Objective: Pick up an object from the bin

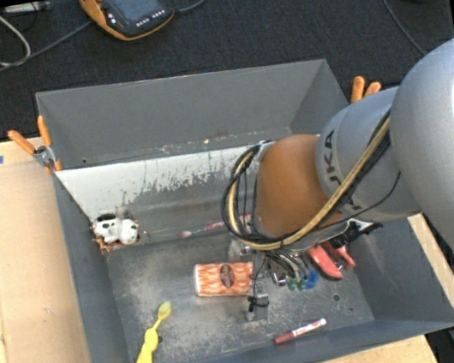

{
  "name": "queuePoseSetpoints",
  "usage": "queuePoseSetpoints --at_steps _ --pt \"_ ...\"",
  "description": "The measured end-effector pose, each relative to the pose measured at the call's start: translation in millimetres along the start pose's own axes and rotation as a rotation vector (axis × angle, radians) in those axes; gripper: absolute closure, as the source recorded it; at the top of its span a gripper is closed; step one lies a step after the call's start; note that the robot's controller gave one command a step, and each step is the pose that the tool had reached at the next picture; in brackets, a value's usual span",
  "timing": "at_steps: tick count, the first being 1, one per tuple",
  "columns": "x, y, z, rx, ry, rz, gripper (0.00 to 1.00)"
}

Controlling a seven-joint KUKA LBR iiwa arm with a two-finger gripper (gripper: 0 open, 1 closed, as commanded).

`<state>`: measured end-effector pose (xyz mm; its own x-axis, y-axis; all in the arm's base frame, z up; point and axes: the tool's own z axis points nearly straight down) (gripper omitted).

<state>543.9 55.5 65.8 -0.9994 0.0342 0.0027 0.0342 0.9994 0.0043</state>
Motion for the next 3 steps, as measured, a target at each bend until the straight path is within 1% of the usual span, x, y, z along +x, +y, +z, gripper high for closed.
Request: queuePoseSetpoints --at_steps 1,2,3 --pt "-43.6 23 -4 0.007 -0.009 -0.063 1.00" --pt "-43.3 23 -5 0.007 -0.009 -0.063 1.00" --pt "-31.2 20 -41 0.008 0.001 -0.084 1.00"
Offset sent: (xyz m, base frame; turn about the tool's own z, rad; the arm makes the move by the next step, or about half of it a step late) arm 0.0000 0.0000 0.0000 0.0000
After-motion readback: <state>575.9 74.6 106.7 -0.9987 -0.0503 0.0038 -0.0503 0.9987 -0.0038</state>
